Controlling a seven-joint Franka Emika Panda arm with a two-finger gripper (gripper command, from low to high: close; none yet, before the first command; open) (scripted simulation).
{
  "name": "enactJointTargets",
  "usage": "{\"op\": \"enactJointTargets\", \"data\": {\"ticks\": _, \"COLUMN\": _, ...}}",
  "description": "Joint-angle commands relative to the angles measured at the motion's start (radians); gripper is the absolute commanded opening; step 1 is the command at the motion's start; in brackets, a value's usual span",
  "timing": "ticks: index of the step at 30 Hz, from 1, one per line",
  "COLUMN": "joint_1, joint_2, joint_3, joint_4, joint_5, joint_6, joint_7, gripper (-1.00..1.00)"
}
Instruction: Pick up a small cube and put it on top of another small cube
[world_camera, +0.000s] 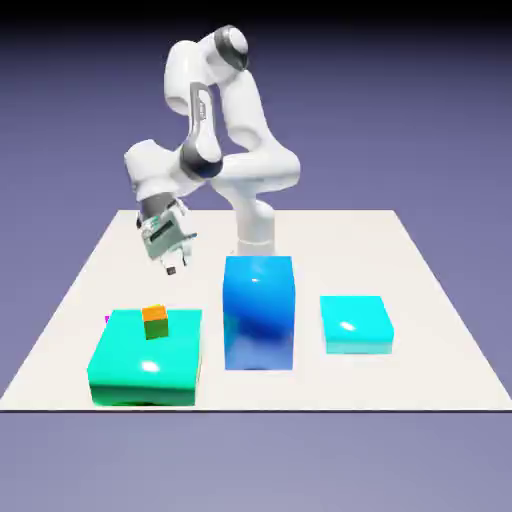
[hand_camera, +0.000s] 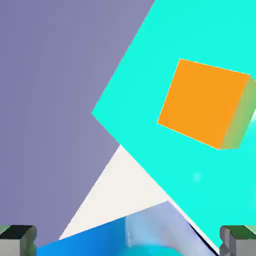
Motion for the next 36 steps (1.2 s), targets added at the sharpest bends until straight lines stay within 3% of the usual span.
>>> {"op": "enactJointTargets", "data": {"ticks": 1, "joint_1": 0.012, "joint_2": -0.002, "joint_3": -0.036, "joint_4": -0.001, "joint_5": 0.006, "joint_6": -0.011, "joint_7": 0.006, "gripper": 0.00}}
{"op": "enactJointTargets", "data": {"ticks": 36, "joint_1": 0.414, "joint_2": -0.086, "joint_3": -1.253, "joint_4": -0.042, "joint_5": 0.208, "joint_6": -0.393, "joint_7": 0.196, "gripper": 0.00}}
